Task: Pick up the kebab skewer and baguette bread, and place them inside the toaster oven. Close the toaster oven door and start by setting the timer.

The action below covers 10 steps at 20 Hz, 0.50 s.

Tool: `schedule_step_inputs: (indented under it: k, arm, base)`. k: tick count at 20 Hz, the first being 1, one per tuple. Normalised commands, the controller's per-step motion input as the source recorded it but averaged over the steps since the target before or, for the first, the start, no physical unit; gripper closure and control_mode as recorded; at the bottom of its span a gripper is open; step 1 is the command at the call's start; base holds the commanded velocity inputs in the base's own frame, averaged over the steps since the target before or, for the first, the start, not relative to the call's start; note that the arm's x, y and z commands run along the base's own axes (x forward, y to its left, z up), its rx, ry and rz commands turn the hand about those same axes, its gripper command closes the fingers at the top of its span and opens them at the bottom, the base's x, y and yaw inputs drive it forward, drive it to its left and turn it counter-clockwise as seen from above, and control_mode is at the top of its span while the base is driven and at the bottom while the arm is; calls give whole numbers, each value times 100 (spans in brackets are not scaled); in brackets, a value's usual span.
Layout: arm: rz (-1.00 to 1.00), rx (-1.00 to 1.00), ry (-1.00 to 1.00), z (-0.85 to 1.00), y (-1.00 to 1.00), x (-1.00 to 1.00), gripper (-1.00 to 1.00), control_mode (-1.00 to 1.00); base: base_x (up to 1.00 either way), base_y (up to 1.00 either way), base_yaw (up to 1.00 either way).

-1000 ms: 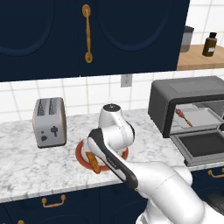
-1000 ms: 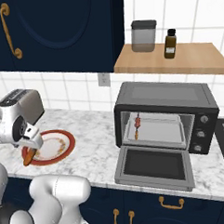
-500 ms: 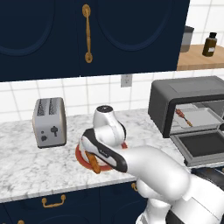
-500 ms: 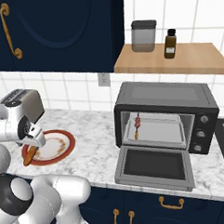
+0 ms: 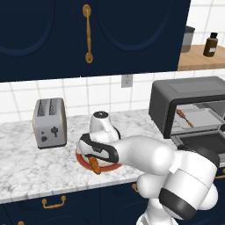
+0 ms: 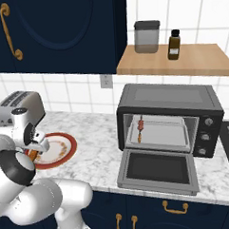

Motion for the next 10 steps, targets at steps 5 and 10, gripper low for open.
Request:
schedule_step_inputs:
  k: [5, 10]
  arm:
    - [1, 0, 0, -34, 21, 25, -100, -100]
    - [3, 0, 0, -23, 9, 15, -100, -100]
  base:
    - [0, 0, 0]
    - [0, 0, 0]
